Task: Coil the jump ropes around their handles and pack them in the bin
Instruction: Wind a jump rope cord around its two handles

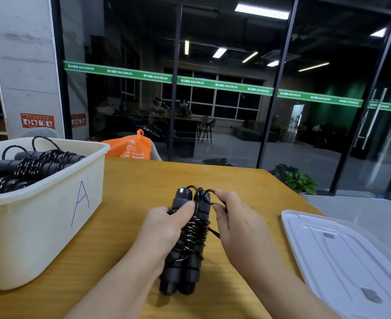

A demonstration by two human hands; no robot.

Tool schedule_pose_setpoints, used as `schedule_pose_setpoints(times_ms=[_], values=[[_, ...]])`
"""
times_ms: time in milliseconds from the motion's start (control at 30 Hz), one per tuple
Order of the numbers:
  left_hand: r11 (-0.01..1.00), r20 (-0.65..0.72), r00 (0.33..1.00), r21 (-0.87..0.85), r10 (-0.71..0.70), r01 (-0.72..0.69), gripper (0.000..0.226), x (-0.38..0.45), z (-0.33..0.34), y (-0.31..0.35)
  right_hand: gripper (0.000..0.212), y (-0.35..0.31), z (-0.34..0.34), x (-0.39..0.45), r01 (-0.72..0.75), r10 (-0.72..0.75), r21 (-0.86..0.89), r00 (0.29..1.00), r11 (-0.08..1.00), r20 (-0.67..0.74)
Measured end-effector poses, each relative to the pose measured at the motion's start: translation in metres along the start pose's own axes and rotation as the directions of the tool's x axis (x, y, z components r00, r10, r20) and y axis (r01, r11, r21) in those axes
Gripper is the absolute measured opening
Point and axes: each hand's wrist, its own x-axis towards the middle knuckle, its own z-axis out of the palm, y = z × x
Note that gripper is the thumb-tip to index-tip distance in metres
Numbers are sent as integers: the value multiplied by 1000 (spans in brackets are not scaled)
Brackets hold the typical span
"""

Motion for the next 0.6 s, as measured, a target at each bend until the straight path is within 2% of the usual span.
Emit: schedule_pose_setpoints(times_ms=[100,200,267,433,600], values=[[1000,31,1000,-23,-4,5,30,0,-3,1,23,3,6,-1,-29,30,26,999,999,-27],[999,50,998,-11,36,-35,30,0,-3,2,23,5,3,-1,20,-19,52,1000,998,-8],[997,63,995,6,71,-72,30,-2,-2,2,23,6,1,0,14,-16,85,999,996,30],[994,112,988,17,105,-108,31,-2,-3,2,29,10,-5,2,-131,84,287,981,949,173],[983,122,981,87,151,-163,32,-2,-3,1,27,13,-6,3,-94,34,341,984,935,178]])
